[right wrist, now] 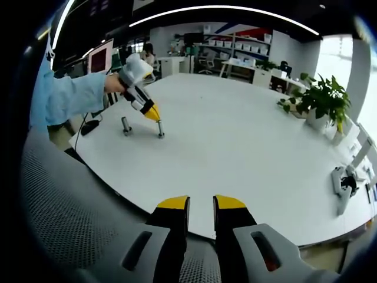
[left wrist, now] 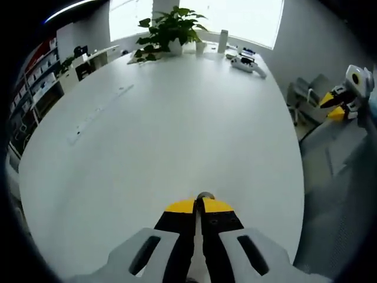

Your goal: Place the washer onto the threaded stud by aligning its center hole with the stud, sliding it down to the base, and recovering from edge contact or off-axis alignment until the washer reaches the visible bottom stop.

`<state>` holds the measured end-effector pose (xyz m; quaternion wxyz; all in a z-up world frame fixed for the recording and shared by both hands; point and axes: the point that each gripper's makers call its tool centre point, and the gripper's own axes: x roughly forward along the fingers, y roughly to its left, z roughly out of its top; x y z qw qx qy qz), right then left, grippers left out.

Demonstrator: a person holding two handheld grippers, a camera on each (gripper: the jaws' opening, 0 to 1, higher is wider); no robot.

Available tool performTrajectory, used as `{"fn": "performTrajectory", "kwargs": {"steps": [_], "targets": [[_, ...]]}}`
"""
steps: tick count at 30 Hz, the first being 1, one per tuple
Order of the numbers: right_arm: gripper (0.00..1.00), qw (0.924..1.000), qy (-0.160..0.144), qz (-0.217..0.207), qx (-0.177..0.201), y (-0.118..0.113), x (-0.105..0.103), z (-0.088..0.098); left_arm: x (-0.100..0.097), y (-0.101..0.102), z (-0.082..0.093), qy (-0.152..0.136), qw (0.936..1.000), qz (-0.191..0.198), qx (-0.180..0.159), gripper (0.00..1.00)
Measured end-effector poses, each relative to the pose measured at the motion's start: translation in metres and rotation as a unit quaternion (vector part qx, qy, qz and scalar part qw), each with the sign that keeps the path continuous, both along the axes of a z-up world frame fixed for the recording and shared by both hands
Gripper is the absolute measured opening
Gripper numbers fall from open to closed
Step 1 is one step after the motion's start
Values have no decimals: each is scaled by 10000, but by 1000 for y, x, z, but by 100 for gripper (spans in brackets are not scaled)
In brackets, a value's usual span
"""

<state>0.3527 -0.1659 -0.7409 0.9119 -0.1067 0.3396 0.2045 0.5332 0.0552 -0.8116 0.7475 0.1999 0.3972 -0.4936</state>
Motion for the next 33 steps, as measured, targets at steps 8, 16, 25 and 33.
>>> {"fn": "performTrajectory", "kwargs": {"steps": [8, 16, 25, 33], "targets": [[18, 10000, 2, -6, 0, 0, 0, 0, -1, 1, 0, -161, 9996, -188, 127, 0], [18, 10000, 6, -9, 1, 0, 0, 0, -1, -1, 7, -173, 9996, -209, 2, 0], [18, 10000, 2, -19, 7, -1, 1, -1, -6, -6, 7, -231, 9992, -310, -23, 1], [18, 10000, 9, -15, 6, -1, 1, -1, -5, -8, 4, -275, 9988, -404, 11, 2]]}}
